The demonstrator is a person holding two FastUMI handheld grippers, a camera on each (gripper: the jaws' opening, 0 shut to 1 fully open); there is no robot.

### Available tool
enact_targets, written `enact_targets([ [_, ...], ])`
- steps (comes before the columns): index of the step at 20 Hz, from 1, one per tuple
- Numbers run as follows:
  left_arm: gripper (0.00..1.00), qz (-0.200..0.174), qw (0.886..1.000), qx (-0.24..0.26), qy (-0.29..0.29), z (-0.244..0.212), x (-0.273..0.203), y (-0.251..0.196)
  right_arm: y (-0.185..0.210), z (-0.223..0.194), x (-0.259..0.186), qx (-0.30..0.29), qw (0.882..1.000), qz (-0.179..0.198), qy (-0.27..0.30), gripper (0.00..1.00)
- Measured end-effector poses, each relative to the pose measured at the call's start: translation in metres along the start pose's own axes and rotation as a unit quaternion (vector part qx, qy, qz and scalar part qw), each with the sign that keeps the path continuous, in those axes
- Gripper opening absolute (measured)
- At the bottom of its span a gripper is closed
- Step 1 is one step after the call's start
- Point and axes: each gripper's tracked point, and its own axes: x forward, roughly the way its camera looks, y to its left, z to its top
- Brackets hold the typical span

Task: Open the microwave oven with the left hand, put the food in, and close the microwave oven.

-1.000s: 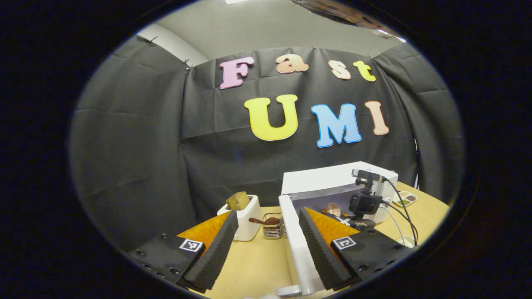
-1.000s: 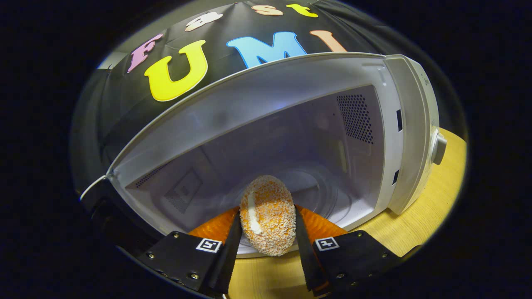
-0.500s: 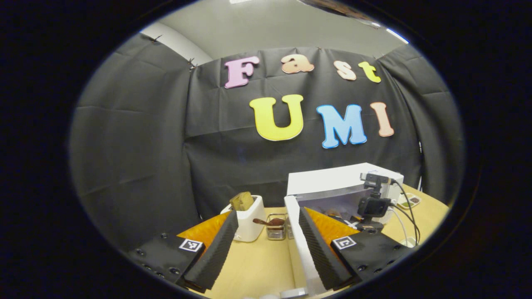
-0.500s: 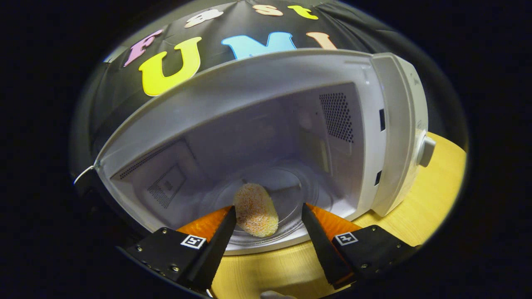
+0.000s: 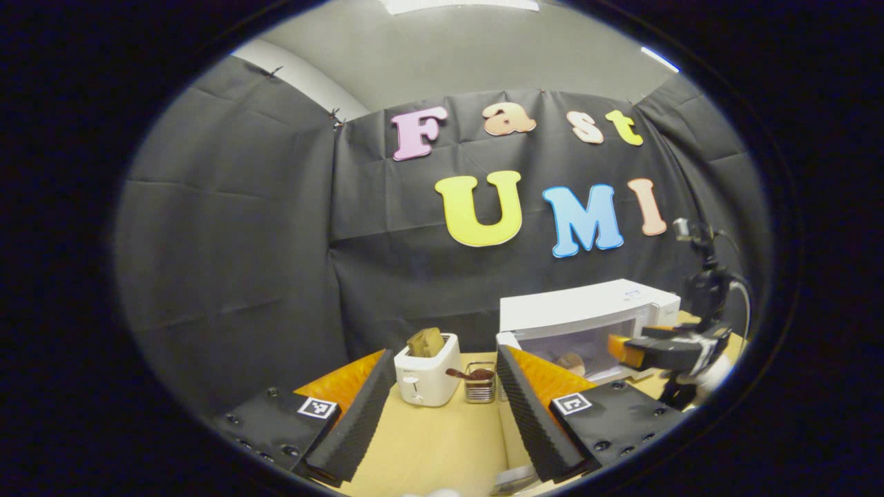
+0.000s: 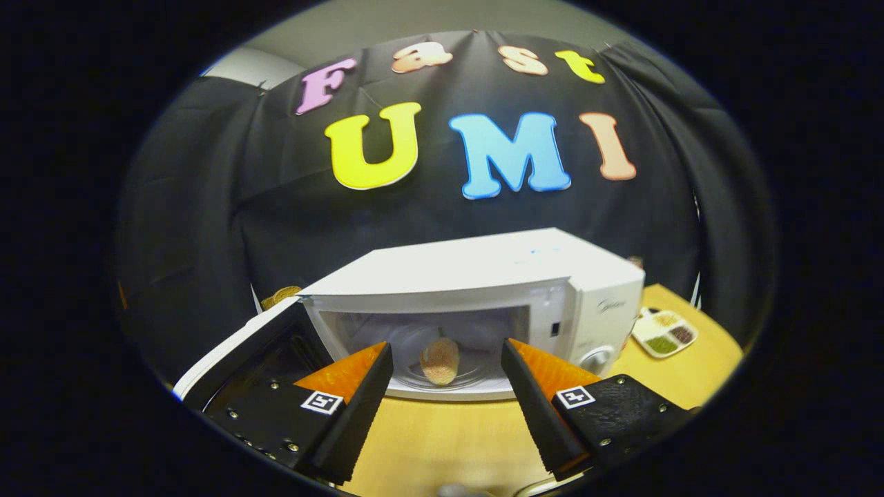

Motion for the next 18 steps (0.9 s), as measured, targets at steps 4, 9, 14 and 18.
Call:
enact_targets([
  [4,0.97,-0.002,1.0,-0.006,0.014,-0.018,-0.013,0.011,-0.025,0.048,-0.067,-0.07,0.997,0.014,-0.026,0.98],
  [9,0.98,-0.01,1.0,-0.002,0.029,-0.053,-0.027,0.015,-0.055,0.082,-0.134,-0.039,0.999,-0.011,-0.034,0.98],
  [14,1.0,-0.012,0.999,0.016,0.05,-0.102,-0.034,0.023,-0.082,0.092,-0.166,-0.065,0.997,-0.039,-0.021,0.96],
  [18,1.0,-0.017,0.997,0.01,0.077,-0.142,-0.043,0.009,-0.086,0.103,-0.175,-0.085,0.995,-0.042,-0.015,0.97],
])
